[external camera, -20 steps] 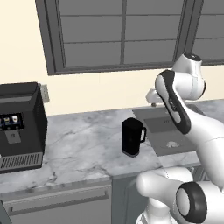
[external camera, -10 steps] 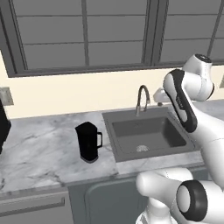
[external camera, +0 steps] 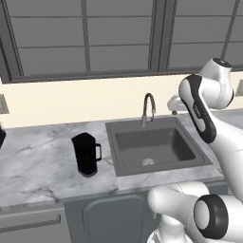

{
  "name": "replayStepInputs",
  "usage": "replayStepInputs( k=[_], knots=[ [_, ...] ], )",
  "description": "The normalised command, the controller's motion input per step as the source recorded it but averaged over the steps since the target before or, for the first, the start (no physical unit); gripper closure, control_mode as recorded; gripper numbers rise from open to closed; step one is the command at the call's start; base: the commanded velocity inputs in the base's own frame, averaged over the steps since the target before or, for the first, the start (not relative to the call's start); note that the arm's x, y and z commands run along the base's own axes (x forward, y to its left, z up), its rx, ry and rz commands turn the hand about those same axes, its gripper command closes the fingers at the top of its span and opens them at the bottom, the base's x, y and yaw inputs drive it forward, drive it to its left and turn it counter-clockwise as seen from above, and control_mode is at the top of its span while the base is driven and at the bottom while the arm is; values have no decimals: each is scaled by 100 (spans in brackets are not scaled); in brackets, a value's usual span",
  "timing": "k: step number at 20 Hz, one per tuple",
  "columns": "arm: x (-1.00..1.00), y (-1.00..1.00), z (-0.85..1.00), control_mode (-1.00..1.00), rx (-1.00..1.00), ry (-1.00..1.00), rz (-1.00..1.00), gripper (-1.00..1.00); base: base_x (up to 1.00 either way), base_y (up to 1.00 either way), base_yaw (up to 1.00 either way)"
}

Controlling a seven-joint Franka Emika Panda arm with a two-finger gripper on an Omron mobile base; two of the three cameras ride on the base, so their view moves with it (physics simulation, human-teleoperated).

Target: Turn on the sink faucet and place the jug under the water for a few seconds to fill it up.

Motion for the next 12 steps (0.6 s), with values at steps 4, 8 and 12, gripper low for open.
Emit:
replayStepInputs(
  k=[4,8,12],
  knots=[
    [0,0,0,100,0,0,0,-100,1,-42,13],
    [0,0,0,100,0,0,0,-100,0,-37,13],
    [0,0,0,100,0,0,0,-100,0,-25,9]
  ],
)
